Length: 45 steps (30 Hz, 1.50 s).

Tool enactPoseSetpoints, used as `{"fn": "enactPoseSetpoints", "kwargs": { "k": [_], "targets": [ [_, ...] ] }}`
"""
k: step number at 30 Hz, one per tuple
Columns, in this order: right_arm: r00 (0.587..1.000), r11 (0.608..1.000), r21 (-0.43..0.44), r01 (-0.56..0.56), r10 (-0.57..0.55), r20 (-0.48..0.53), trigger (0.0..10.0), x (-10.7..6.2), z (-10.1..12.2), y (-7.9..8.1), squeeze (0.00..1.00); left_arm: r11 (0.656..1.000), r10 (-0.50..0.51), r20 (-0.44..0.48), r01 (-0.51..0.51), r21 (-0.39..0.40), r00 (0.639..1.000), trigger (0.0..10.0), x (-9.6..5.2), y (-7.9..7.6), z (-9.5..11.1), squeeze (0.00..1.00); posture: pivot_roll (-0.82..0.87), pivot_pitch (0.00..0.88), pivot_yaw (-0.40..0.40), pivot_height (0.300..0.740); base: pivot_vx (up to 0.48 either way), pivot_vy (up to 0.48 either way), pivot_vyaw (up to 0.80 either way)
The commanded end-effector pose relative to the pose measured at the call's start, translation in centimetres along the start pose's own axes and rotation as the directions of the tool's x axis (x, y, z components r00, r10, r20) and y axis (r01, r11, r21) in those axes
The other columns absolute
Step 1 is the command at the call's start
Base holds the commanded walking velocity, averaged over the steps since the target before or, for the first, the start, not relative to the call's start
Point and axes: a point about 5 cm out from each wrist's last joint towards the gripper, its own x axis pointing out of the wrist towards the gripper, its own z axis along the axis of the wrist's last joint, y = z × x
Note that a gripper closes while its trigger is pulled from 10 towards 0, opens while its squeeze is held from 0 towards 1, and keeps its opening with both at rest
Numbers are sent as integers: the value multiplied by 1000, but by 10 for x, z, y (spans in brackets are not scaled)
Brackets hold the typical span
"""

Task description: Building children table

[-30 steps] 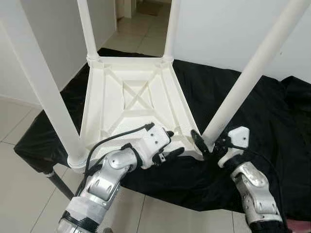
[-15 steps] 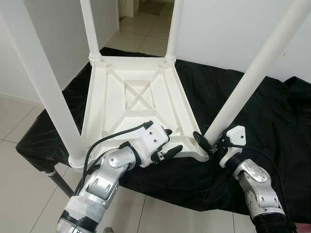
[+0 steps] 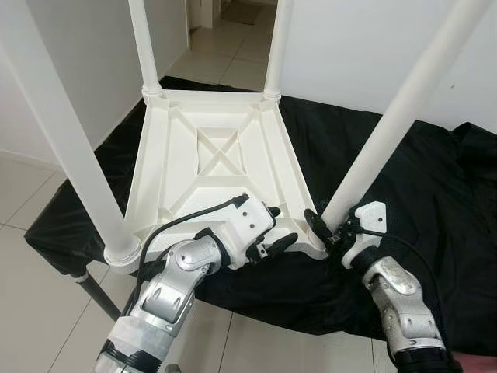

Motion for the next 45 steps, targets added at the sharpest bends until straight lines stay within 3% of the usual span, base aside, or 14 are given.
{"fn": "enactPoseSetpoints", "kwargs": {
  "k": [1, 5, 7, 8, 13, 18, 20, 27, 28, 40, 41, 42, 43, 45],
  "targets": [
    [998, 998, 3, 59, -58, -18, 10000, -1, -3, -1, 0, 998, 55, -13, -55, -8, 998, 10000, 0, 1, -2, 0, -25, 0, -63, 740, 0, 0, 0],
    [996, 996, 28, 86, -85, -25, 10000, -1, -4, 2, 0, 999, 53, -14, -53, -7, 998, 10000, 0, 0, -2, 0, -25, 0, -63, 740, 0, 0, 0],
    [974, 973, 49, 227, -226, -17, 10000, -2, -4, 3, 0, 998, 56, -13, -56, -8, 998, 10000, 0, 1, -1, 0, -27, 0, -64, 740, 0, 0, 0],
    [974, 973, 49, 227, -226, -17, 10000, -2, -4, 3, 0, 998, 56, -13, -56, -8, 998, 10000, 0, 1, -1, 0, -27, 0, -64, 740, 0, 0, 0],
    [882, 878, 85, 471, -466, -64, 10000, -3, -10, 17, 0, 998, 56, -10, -56, -10, 998, 10000, 1, 1, 0, 0, -30, 0, -60, 740, 0, 0, 0],
    [876, 869, 115, 481, -477, -67, 10000, -1, -9, 25, 0, 998, 54, -10, -54, -9, 998, 10000, 1, 2, 0, 0, -27, 0, -59, 740, 0, 0, 0],
    [903, 896, 114, 429, -427, -37, 10000, 5, -4, 39, 0, 999, 52, -10, -52, -10, 999, 10000, 1, 2, 1, 0, -30, 0, -57, 740, 0, 0, 0],
    [895, 890, 104, 445, -444, -28, 10000, 3, -1, 34, 0, 999, 48, -10, -48, -11, 999, 10000, 2, 1, 1, 0, -34, 0, -58, 740, 0, 0, 0],
    [897, 890, 116, 441, -442, -18, 10000, 2, 1, 34, 1000, 999, 48, -10, -48, -12, 999, 10000, 2, 1, 1, 0, -33, 0, -60, 740, 0, 0, 0],
    [938, 935, 79, 345, -347, 19, 10000, -10, 5, 12, 1000, 999, 52, -11, -52, -13, 999, 10000, 1, 0, 0, 0, -35, 0, -67, 740, 0, 0, 0],
    [960, 958, 74, 277, -279, 16, 10000, -11, 4, 9, 486, 999, 51, -12, -51, -13, 999, 10000, 1, -1, 0, 0, -33, 0, -67, 740, 0, 0, 0],
    [973, 971, 72, 227, -229, 14, 10000, -12, 3, 7, 486, 999, 50, -13, -50, -12, 999, 10000, 0, -1, 0, 0, -33, 0, -67, 740, 0, 0, 0],
    [985, 983, 71, 171, -172, 9, 10000, -13, 3, 5, 0, 999, 51, -12, -51, -13, 999, 10000, 0, 0, 0, 0, -33, 0, -65, 740, 0, 0, 0],
    [990, 988, 71, 138, -139, 5, 10000, -13, 2, 5, 0, 999, 51, -12, -51, -13, 999, 10000, 0, 0, 0, 0, -33, 0, -65, 740, 0, 0, 0]
  ]
}}
